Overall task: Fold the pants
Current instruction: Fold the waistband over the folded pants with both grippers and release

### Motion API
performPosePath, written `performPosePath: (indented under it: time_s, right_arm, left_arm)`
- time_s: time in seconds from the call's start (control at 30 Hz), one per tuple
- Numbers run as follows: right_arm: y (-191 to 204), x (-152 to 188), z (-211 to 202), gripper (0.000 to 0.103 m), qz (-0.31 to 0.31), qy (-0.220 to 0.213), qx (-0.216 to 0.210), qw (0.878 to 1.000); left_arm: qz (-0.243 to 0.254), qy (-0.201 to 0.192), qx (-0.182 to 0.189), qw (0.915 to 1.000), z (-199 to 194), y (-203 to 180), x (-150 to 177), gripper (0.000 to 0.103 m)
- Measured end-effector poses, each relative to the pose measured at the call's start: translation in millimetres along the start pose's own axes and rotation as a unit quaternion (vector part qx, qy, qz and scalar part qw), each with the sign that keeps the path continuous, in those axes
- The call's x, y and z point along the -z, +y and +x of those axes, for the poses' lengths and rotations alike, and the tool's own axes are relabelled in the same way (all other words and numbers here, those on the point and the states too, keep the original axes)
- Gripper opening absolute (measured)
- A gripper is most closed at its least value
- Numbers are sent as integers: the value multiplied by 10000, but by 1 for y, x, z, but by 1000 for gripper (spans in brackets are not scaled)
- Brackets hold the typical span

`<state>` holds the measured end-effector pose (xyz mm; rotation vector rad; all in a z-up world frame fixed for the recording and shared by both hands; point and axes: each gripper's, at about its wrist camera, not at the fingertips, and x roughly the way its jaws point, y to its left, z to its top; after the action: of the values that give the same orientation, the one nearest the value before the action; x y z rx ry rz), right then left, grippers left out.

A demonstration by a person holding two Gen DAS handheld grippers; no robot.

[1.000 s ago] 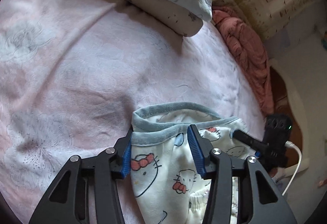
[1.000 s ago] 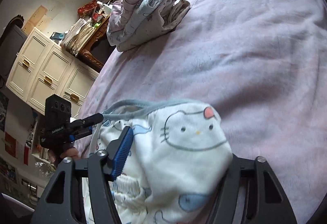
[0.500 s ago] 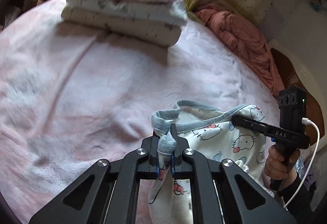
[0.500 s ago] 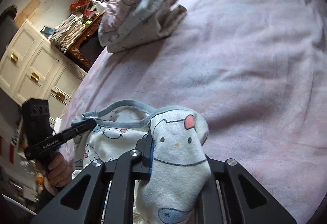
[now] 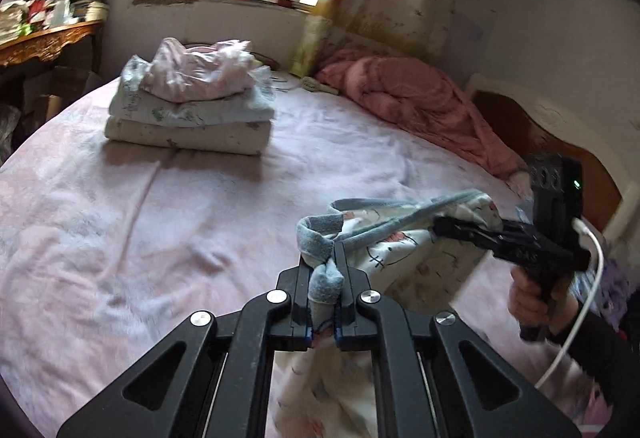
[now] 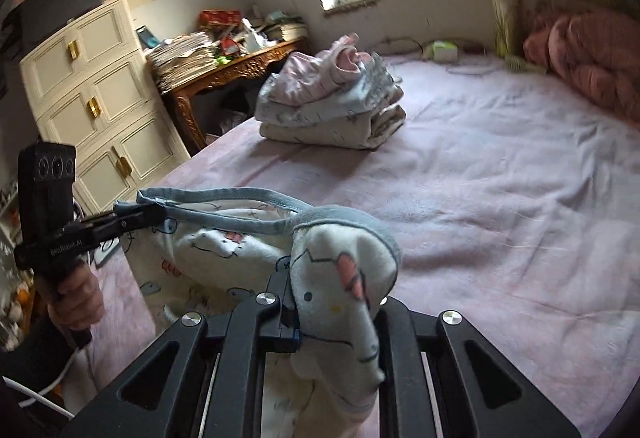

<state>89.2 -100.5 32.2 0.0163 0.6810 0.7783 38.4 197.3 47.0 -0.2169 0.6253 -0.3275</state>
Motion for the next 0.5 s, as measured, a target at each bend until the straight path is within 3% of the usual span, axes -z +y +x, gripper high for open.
performPosePath:
  time_s: [0.13, 0.37, 0.5]
  right_arm:
    - [12, 28, -18, 13, -285, 122, 19, 9995]
    - [14, 70, -22, 14, -244, 495, 34, 9985]
    - [15, 87, -24, 14, -253, 622, -33, 9977]
  left_arm:
    - [312, 235, 97, 9992, -14, -18, 30, 6]
    - [128, 897, 69, 9959, -4, -21, 75, 6]
    - [38, 1002, 86, 9949, -10, -20, 87, 7]
